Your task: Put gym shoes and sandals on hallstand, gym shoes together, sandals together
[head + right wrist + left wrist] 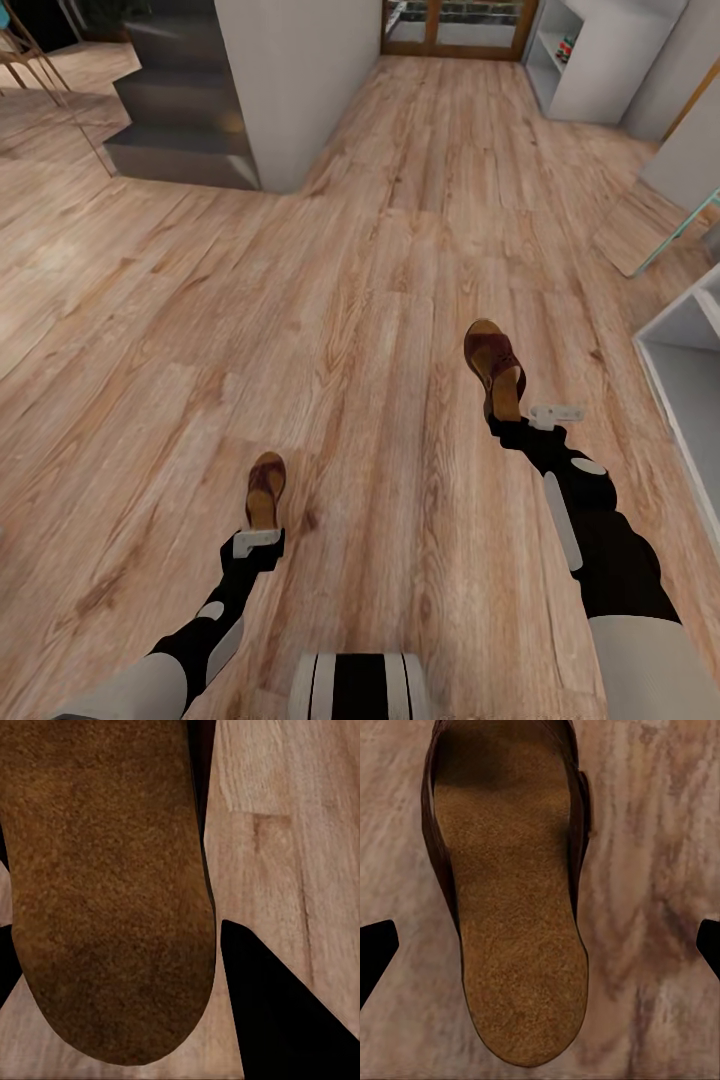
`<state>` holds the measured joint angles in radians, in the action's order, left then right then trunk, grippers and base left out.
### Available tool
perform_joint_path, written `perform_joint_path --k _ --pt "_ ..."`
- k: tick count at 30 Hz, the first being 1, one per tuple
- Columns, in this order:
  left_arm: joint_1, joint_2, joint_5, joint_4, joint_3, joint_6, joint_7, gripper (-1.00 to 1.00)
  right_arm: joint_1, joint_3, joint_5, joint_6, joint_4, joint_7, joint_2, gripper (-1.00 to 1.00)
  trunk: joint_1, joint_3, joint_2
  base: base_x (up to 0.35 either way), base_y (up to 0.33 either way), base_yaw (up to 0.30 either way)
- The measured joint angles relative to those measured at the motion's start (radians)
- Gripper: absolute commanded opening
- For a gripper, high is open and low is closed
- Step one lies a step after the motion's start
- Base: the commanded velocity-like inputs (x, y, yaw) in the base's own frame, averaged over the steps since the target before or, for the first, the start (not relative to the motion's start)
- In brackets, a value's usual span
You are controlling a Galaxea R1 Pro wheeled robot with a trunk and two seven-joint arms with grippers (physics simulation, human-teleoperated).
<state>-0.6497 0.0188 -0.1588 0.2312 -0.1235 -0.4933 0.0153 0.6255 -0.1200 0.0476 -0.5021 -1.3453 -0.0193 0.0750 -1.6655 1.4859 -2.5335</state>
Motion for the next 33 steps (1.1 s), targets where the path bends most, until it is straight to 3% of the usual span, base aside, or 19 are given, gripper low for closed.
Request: perform_joint_path --k 11,17,21,33 --pt "0.0 0.0 0.0 0.0 0.001 -0.001 0.0 1.0 0.0 0.0 0.0 0.0 0.0 0.0 0.0 -1.0 -0.005 0.06 -0.003 0.0 0.0 0.0" --pt "0.0 0.0 0.0 0.0 0.001 -0.001 0.0 1.0 0.0 0.0 0.0 0.0 0.0 0.0 0.0 -1.0 -0.005 0.067 -0.003 0.0 0.0 0.0" --pt "0.0 0.0 0.0 0.0 0.002 -0.001 0.0 1.0 0.0 0.0 0.0 0.0 0.0 0.0 0.0 -1.0 -0.007 0.087 -0.004 0.0 0.0 0.0" --pt "0.0 0.0 0.0 0.0 0.002 -0.026 0.001 1.0 0.0 0.0 0.0 0.0 0.0 0.0 0.0 -1.0 -0.007 0.091 -0.004 0.003 0.0 0.0"
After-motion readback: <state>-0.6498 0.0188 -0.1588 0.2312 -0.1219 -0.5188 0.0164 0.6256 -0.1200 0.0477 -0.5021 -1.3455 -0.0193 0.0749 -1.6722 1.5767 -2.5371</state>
